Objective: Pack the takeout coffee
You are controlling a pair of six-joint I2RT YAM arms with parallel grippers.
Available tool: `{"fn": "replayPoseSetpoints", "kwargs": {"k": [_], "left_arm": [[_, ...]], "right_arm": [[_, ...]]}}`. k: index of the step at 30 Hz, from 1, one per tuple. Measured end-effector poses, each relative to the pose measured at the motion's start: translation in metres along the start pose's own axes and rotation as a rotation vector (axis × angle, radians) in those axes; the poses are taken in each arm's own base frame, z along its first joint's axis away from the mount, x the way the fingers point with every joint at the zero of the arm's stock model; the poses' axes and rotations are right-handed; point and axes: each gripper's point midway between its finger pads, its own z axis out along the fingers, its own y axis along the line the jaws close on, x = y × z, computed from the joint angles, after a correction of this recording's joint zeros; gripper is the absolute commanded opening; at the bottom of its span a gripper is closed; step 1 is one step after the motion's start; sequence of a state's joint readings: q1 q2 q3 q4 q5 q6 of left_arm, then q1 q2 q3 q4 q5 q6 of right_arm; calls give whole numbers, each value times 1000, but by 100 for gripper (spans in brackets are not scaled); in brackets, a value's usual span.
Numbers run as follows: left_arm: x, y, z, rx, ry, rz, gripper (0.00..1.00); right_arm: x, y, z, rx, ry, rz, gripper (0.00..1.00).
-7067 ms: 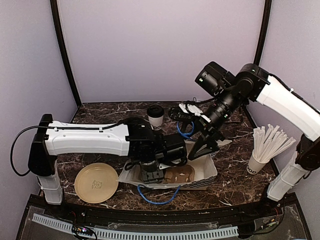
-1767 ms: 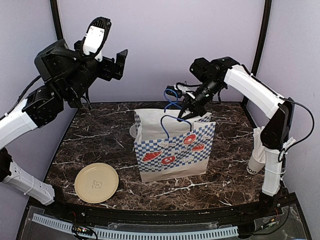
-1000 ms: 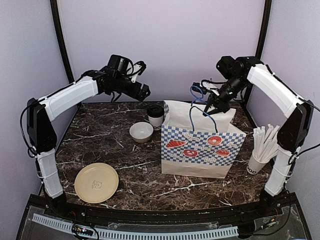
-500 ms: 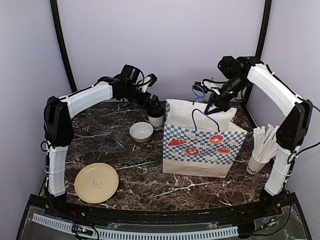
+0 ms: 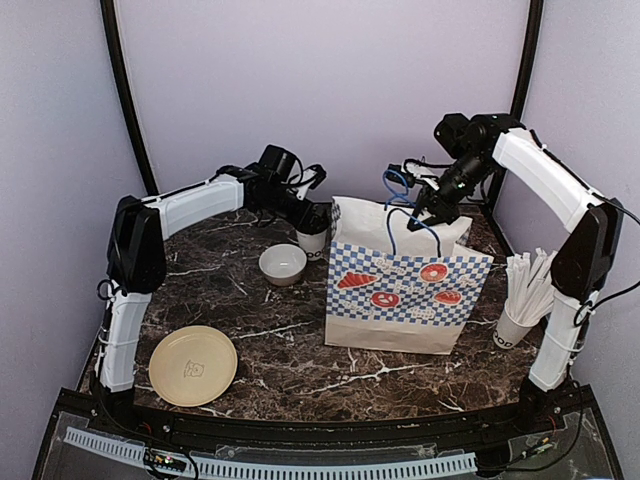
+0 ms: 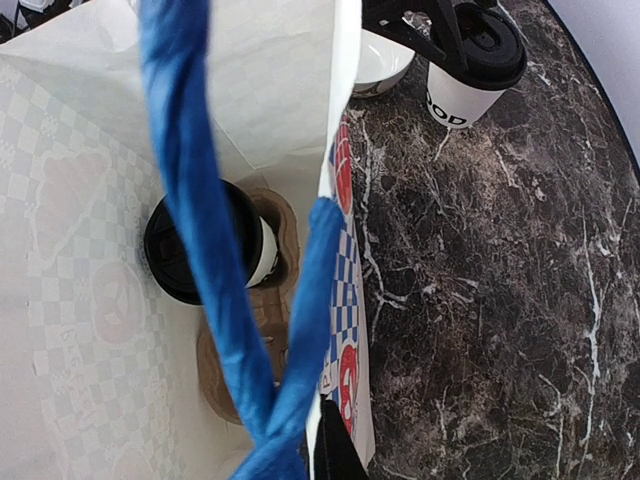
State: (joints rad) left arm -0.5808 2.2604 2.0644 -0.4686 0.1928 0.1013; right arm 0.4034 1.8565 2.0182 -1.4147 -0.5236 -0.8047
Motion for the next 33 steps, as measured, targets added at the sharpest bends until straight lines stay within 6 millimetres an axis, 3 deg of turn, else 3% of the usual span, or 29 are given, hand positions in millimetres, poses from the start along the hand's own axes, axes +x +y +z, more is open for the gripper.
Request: {"fn": "replayPoseSetpoints", "kwargs": {"k": [9,17,33], "left_arm": [[-4,10,11,-45,-9,21,82],[-6,11,10,-57,-8,23,94],[-14,-3,14,-110,-29,101,99]], "right_arm": [[0,0,3,-10,-2,14,0],[-2,1,3,-19,-11,24,0],[-3,2,5,-38,-22,34,0]]}}
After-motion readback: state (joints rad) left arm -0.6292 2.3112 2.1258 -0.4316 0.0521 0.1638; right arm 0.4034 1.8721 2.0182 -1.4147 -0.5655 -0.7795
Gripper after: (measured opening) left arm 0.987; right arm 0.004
